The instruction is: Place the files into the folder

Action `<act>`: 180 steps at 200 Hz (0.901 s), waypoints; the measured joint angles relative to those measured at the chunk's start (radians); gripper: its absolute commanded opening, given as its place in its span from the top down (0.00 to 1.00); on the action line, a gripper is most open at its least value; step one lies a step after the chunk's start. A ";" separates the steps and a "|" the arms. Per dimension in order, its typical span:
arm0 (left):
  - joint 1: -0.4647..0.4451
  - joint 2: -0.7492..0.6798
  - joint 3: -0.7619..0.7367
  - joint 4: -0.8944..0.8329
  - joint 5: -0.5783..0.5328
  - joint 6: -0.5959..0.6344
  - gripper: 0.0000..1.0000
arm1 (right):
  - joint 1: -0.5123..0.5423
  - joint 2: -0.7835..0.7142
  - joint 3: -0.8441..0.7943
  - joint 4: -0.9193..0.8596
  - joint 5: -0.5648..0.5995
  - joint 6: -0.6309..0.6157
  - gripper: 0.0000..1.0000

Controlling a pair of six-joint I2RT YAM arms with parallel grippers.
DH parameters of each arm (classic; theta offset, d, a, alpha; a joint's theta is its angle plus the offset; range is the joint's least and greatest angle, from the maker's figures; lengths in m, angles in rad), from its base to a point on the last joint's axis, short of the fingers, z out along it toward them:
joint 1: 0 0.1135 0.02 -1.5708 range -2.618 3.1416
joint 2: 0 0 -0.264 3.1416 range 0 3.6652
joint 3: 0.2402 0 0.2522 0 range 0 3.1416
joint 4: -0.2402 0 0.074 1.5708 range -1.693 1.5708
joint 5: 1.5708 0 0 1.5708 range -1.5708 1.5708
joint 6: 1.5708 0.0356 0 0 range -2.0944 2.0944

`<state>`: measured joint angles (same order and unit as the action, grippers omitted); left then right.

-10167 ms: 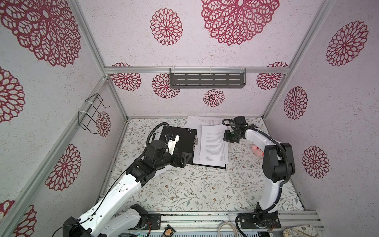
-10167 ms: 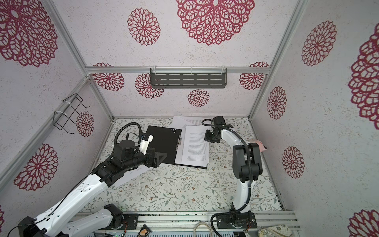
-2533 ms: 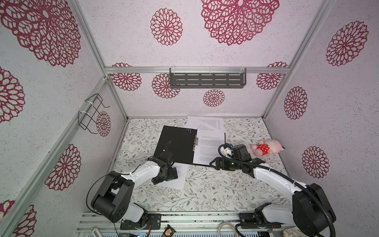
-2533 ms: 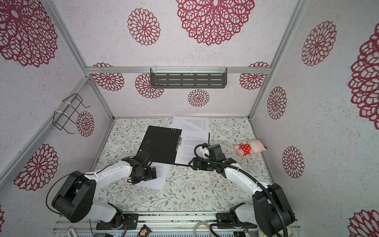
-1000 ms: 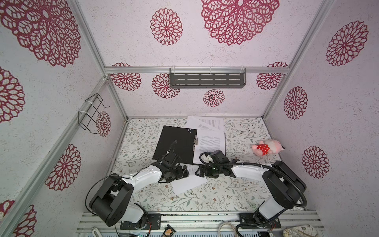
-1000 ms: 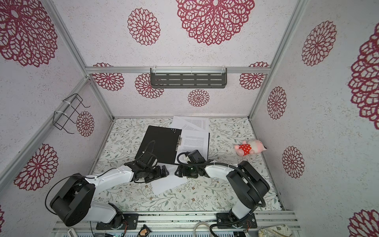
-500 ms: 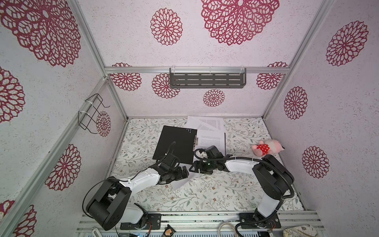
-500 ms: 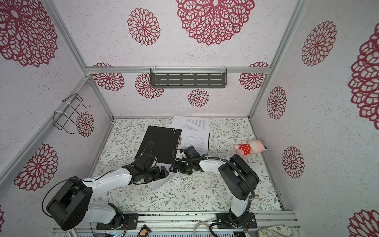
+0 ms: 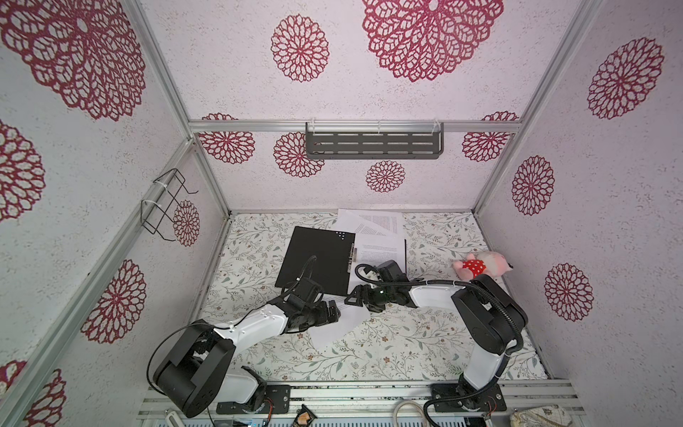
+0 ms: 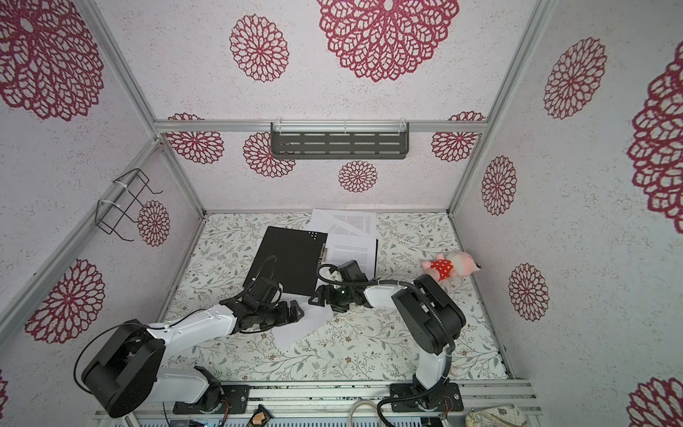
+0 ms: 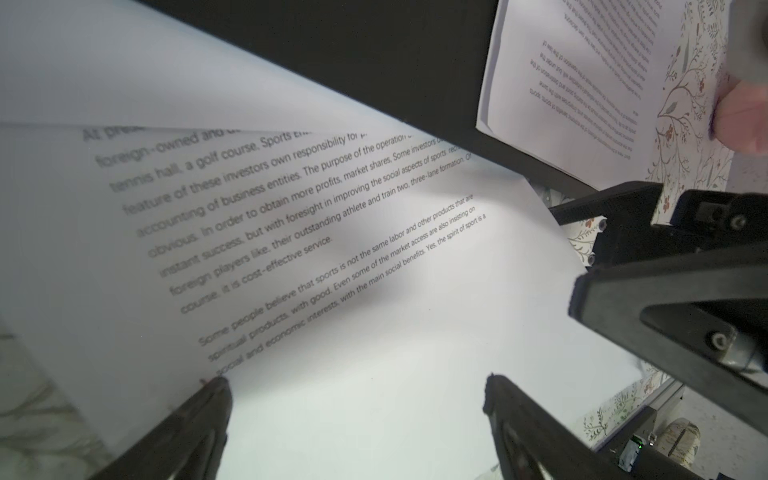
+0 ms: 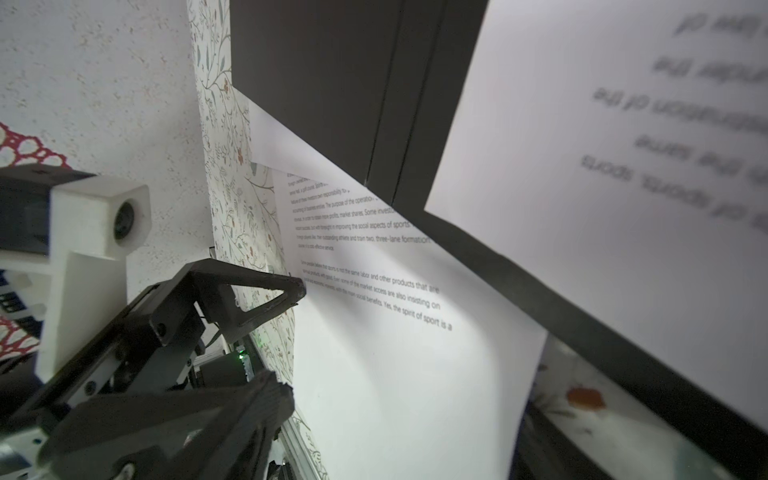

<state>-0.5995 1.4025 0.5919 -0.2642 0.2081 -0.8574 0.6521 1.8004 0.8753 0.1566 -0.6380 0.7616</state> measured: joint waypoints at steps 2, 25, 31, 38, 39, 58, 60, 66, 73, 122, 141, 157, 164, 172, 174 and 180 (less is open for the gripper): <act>0.000 0.000 0.000 0.000 0.000 0.000 0.01 | 0.000 0.000 -0.002 0.002 0.000 -0.002 0.29; 0.000 -0.002 0.000 -0.001 -0.002 0.001 0.01 | -0.003 -0.004 -0.024 0.023 0.000 0.010 0.36; 0.000 -0.003 0.000 -0.001 -0.003 0.002 0.01 | -0.004 -0.005 -0.029 0.025 0.002 0.011 0.38; 0.000 -0.003 -0.001 -0.001 -0.004 0.002 0.01 | -0.005 -0.005 -0.036 0.029 0.003 0.017 0.42; 0.000 -0.003 -0.001 -0.001 -0.004 0.002 0.01 | -0.005 -0.006 -0.037 0.030 0.003 0.019 0.42; 0.000 -0.007 -0.003 -0.002 -0.008 0.002 0.01 | -0.008 -0.006 -0.056 0.048 0.003 0.032 0.52; 0.000 -0.007 -0.003 -0.002 -0.008 0.002 0.01 | -0.008 -0.006 -0.058 0.051 0.000 0.037 0.53; 0.000 -0.008 -0.004 -0.002 -0.008 0.002 0.01 | -0.009 -0.006 -0.063 0.053 0.000 0.045 0.54; 0.000 -0.009 -0.004 -0.001 -0.010 0.002 0.01 | -0.010 -0.006 -0.068 0.057 0.002 0.050 0.57; 0.000 -0.016 -0.004 -0.001 -0.012 0.002 0.01 | -0.012 -0.019 -0.111 0.082 0.015 0.101 0.72; 0.000 -0.016 -0.004 -0.001 -0.013 0.001 0.01 | -0.012 -0.030 -0.135 0.093 0.023 0.128 0.79; 0.000 -0.018 -0.004 -0.001 -0.012 0.001 0.01 | -0.012 -0.040 -0.154 0.104 0.035 0.150 0.85; 0.000 -0.021 -0.004 -0.001 -0.012 0.001 0.01 | -0.012 -0.045 -0.165 0.107 0.042 0.158 0.88; 0.000 -0.023 -0.005 -0.001 -0.012 0.002 0.02 | -0.012 -0.051 -0.174 0.109 0.050 0.168 0.91; 0.000 -0.023 -0.005 -0.001 -0.012 0.002 0.02 | -0.012 -0.052 -0.176 0.109 0.051 0.172 0.92; 0.000 -0.023 -0.004 -0.002 -0.012 0.002 0.01 | -0.012 -0.056 -0.183 0.113 0.059 0.180 0.95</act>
<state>-0.5995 1.3796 0.5880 -0.2665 0.1963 -0.8551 0.6403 1.7439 0.6922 0.2691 -0.5789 0.9417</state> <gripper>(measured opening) 0.985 0.100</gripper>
